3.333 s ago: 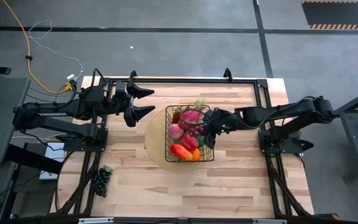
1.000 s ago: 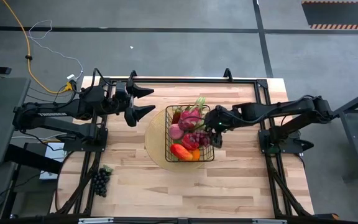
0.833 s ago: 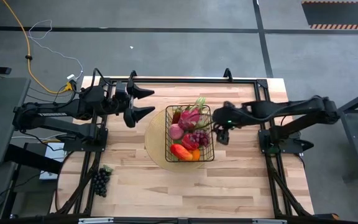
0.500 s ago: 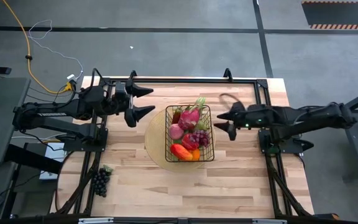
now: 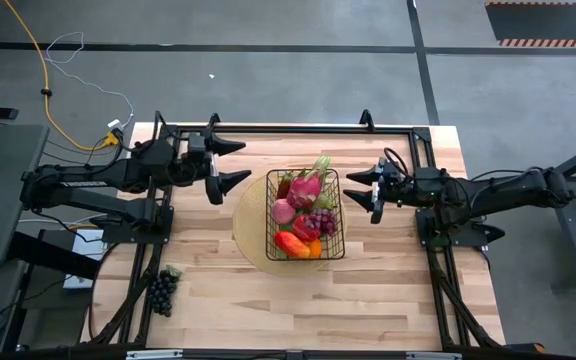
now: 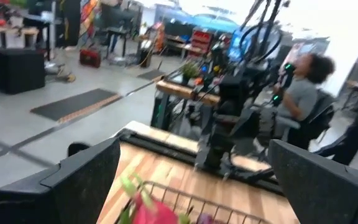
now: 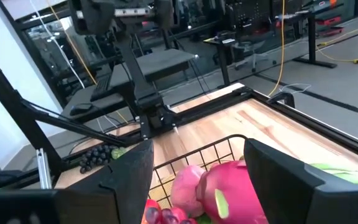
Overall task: Build produce basket
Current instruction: Put the grapes into the wire basket
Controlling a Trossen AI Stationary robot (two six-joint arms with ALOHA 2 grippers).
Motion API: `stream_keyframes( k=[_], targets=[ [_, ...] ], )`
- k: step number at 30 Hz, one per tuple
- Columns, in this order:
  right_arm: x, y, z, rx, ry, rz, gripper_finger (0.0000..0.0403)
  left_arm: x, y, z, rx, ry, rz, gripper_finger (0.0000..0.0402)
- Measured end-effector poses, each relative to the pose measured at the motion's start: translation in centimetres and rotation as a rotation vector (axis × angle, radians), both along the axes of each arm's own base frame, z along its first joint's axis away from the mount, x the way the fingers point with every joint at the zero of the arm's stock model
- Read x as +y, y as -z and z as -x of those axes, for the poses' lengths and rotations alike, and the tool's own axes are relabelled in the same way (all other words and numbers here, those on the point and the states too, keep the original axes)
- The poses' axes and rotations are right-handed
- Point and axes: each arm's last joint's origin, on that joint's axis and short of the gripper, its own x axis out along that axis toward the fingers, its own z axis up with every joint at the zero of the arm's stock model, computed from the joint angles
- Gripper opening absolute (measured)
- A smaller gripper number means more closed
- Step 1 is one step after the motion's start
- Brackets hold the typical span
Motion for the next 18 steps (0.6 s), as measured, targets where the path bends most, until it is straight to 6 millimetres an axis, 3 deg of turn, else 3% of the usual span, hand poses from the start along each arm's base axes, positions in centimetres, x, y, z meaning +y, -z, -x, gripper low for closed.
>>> stream_keyframes(
  k=[11,14,18],
  targets=[
    [-0.1,0.0,0.0,-0.002,0.046,-0.012,0.0241,0.1,2.1,0.2,0.151,-0.059,0.184,0.0400],
    [-0.1,0.0,0.0,-0.002,0.050,-0.012,0.0241,0.0,3.4,0.6,0.244,-0.095,0.340,0.0400],
    [-0.1,0.0,0.0,0.000,0.050,-0.014,0.0241,-0.5,6.8,1.7,0.512,-0.191,0.648,0.0400]
  ],
)
